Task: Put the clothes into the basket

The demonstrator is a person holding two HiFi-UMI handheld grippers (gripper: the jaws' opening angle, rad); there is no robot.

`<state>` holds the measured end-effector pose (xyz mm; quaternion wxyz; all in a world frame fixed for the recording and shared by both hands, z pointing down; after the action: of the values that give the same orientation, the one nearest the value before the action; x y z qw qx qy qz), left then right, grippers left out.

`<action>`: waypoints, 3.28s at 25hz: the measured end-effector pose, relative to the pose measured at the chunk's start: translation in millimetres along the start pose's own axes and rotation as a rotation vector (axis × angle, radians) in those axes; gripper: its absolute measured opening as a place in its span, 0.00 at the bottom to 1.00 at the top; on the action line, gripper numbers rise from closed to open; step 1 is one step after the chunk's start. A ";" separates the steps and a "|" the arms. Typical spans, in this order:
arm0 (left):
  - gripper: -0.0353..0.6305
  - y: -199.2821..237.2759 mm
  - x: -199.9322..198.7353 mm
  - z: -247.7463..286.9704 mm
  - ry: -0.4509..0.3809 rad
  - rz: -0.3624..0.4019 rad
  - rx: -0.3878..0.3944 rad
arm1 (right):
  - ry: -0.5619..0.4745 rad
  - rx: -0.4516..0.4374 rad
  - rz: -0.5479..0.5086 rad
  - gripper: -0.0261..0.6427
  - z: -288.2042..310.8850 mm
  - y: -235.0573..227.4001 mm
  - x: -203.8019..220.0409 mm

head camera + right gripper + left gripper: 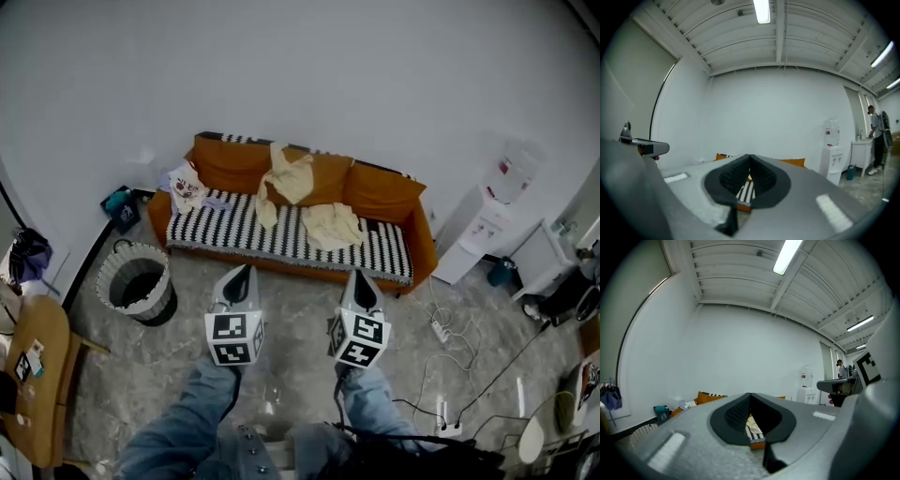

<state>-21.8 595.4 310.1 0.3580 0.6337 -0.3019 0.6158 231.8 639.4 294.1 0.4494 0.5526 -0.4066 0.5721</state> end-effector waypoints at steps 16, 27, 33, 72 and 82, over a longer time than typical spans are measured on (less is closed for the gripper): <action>0.07 42.4 6.1 82.2 0.014 0.011 0.013 | 0.001 0.000 -0.005 0.04 86.9 9.6 3.4; 0.07 75.3 -14.2 213.6 0.003 0.023 -0.033 | 0.004 -0.058 -0.025 0.04 237.0 -0.3 -16.3; 0.07 92.4 -14.0 279.0 0.015 0.018 -0.063 | 0.013 -0.079 -0.011 0.04 313.3 -9.5 -17.1; 0.07 358.4 -22.2 605.9 0.037 -0.011 0.074 | 0.106 0.001 -0.001 0.04 663.4 131.5 -10.0; 0.07 390.4 6.2 654.0 0.116 -0.049 0.054 | 0.159 -0.025 -0.012 0.04 725.6 152.2 9.4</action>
<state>26.1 -163.4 357.8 0.3725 0.6136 -0.2483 0.6504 278.9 -98.4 350.8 0.4904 0.5022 -0.3735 0.6064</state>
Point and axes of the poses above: the fingertips, and each gripper's own axes: z forward along the fingers, y to its left, x out of its underside, the point moved 10 cm from there along -z, backward along the fingers, and after that the axes turned 10 degrees about x, right-handed, at the moved point
